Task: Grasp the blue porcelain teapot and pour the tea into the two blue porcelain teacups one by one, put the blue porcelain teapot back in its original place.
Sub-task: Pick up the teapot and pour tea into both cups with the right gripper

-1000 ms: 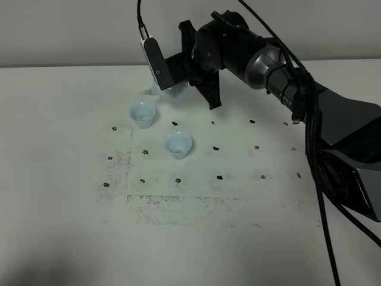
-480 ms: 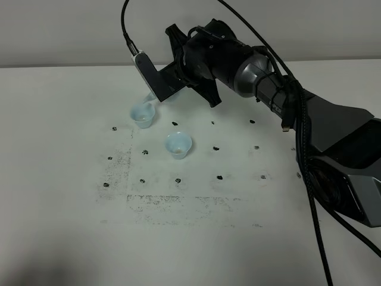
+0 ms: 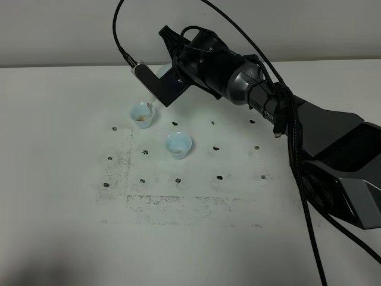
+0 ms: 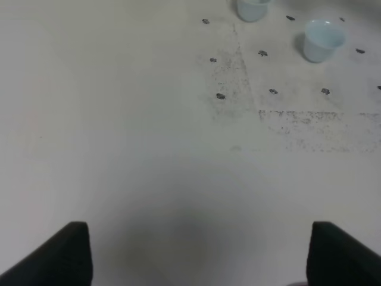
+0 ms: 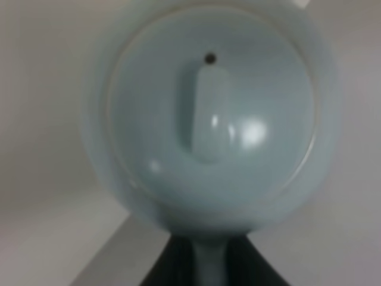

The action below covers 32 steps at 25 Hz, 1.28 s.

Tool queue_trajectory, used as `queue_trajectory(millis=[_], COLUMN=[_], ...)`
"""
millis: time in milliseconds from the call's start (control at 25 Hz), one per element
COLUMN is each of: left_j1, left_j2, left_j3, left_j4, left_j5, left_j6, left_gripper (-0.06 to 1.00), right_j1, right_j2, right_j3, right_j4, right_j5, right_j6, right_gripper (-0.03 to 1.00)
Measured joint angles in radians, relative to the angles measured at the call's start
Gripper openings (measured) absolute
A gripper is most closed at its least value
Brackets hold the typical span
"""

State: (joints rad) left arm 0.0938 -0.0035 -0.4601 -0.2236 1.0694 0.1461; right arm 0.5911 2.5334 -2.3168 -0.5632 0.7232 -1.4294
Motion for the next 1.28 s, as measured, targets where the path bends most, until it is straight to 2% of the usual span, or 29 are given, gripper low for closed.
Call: queue_trajectory(millis=[1280], left_j1=[0.0], left_j2=[0.0], left_j3=[0.0], left_j4=[0.0], left_j5=[0.0], left_j6=[0.0], left_gripper=[0.7], right_j1=[0.029], right_j2=[0.0], right_j3=[0.0], right_j4=[-0.074], right_j5=[-0.041], right_j6=[0.005], right_gripper=[0.04])
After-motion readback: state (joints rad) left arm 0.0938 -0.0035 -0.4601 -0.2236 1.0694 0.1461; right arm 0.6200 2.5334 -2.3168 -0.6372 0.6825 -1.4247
